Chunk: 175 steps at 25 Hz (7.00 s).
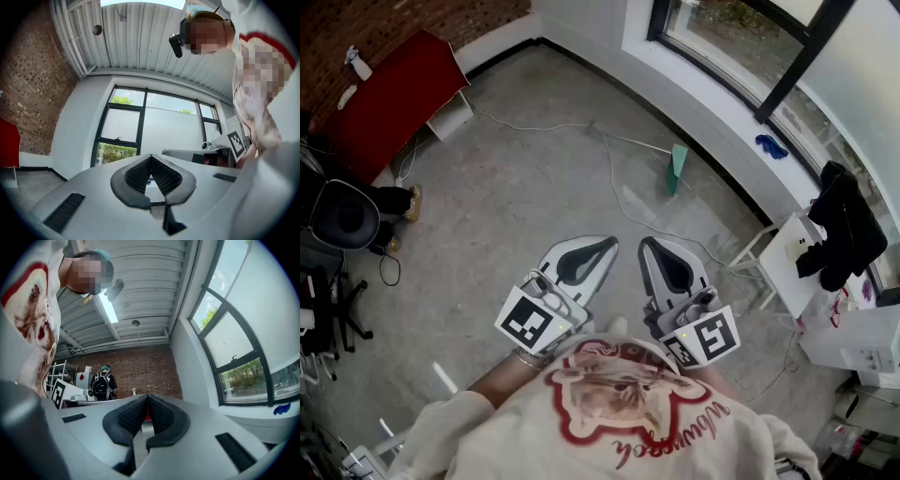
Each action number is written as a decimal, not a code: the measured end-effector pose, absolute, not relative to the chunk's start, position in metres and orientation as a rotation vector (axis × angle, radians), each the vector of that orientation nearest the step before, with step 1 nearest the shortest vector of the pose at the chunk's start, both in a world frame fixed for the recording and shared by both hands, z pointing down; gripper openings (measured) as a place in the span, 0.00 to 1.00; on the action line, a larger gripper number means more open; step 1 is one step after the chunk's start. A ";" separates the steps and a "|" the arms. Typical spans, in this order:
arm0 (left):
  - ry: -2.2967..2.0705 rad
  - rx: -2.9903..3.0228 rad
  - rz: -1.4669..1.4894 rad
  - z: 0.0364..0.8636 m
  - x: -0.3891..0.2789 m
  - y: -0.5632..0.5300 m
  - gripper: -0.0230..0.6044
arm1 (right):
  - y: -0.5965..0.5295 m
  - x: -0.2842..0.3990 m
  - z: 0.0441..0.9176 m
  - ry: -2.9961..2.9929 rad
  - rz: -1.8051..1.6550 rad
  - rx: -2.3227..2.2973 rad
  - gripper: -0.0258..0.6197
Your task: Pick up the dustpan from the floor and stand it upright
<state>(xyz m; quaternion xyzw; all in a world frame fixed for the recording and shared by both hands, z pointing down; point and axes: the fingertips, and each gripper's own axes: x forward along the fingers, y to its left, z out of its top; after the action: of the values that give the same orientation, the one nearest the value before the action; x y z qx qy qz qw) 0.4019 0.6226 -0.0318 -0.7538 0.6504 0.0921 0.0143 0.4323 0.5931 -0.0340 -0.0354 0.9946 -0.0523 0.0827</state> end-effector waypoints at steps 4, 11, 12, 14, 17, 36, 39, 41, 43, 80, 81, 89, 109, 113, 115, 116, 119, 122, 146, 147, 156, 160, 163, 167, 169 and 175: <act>2.034 -2.339 0.283 -0.032 0.403 0.624 0.07 | 0.593 0.433 -0.036 2.968 -0.138 -0.099 0.08; 2.065 -2.322 0.231 -0.023 0.394 0.633 0.07 | 0.599 0.427 -0.034 2.973 -0.157 -0.082 0.08; 2.057 -2.319 0.240 -0.026 0.394 0.633 0.07 | 0.598 0.427 -0.035 2.972 -0.158 -0.084 0.08; 2.024 -2.309 0.284 -0.033 0.396 0.631 0.07 | 0.595 0.428 -0.035 2.971 -0.163 -0.091 0.08; 2.032 -2.325 0.277 -0.029 0.398 0.627 0.07 | 0.590 0.431 -0.031 2.972 -0.194 -0.095 0.08; 2.017 -2.410 0.243 -0.006 0.443 0.571 0.07 | 0.529 0.475 0.007 2.981 -0.416 -0.171 0.08; 2.044 -2.396 0.220 -0.004 0.436 0.561 0.07 | 0.518 0.474 0.010 2.989 -0.396 -0.166 0.08; 2.059 -2.377 0.226 -0.005 0.429 0.551 0.07 | 0.507 0.471 0.011 2.990 -0.388 -0.175 0.08; 2.055 -2.378 0.218 -0.003 0.423 0.539 0.07 | 0.496 0.466 0.011 2.991 -0.386 -0.174 0.08; 2.036 -2.449 0.237 0.004 0.000 0.149 0.07 | 0.118 0.054 0.028 3.030 -0.468 -0.259 0.08; 2.048 -2.450 0.237 0.005 -0.002 0.145 0.07 | 0.113 0.052 0.032 3.039 -0.482 -0.248 0.08; 2.129 -2.408 0.241 0.013 -0.023 0.122 0.07 | 0.083 0.023 0.026 3.046 -0.458 -0.160 0.08; 2.305 -2.322 0.314 0.081 -0.182 0.056 0.07 | 0.016 -0.133 0.107 3.166 -0.548 -0.046 0.08; 2.249 -2.355 0.283 0.085 -0.252 0.022 0.07 | -0.013 -0.200 0.106 3.146 -0.523 -0.054 0.08; 2.223 -2.364 0.269 0.083 -0.280 0.003 0.07 | -0.027 -0.231 0.101 3.121 -0.505 -0.051 0.08; 2.215 -2.366 0.267 0.082 -0.291 -0.006 0.07 | -0.033 -0.243 0.100 3.111 -0.504 -0.057 0.08; 2.209 -2.361 0.278 0.083 -0.311 -0.029 0.07 | -0.056 -0.265 0.103 3.102 -0.515 -0.085 0.08; 2.238 -2.357 0.294 0.102 -0.324 -0.051 0.07 | -0.080 -0.275 0.122 3.121 -0.505 -0.105 0.08; 2.701 -2.229 -0.012 0.445 -0.401 -0.107 0.07 | -0.075 -0.333 0.520 3.605 -0.116 0.577 0.08; 2.715 -2.230 -0.024 0.458 -0.402 -0.105 0.07 | -0.073 -0.334 0.536 3.612 -0.176 0.583 0.08; 2.790 -2.267 -0.088 0.572 -0.405 -0.098 0.07 | -0.059 -0.323 0.713 3.777 -0.171 0.781 0.20; 2.789 -2.294 -0.082 0.613 -0.404 -0.100 0.07 | -0.063 -0.316 0.783 3.878 -0.116 0.813 0.23; 2.798 -2.317 -0.105 0.642 -0.400 -0.096 0.07 | -0.065 -0.310 0.830 3.949 -0.115 0.838 0.24; 2.825 -2.348 -0.119 0.673 -0.388 -0.083 0.07 | -0.061 -0.299 0.882 4.008 -0.070 0.943 0.27; 2.843 -2.348 -0.111 0.684 -0.383 -0.077 0.07 | -0.057 -0.296 0.900 4.023 -0.033 0.992 0.28; 2.837 -2.350 -0.103 0.695 -0.378 -0.072 0.07 | -0.050 -0.293 0.936 4.053 0.203 1.149 0.28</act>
<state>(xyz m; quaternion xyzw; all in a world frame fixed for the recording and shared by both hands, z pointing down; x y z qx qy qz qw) -0.3782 -0.0724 0.6946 -0.6142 0.7415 -0.0270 -0.2688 -0.2932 -0.0499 0.9363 0.2340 0.8252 0.0412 -0.5125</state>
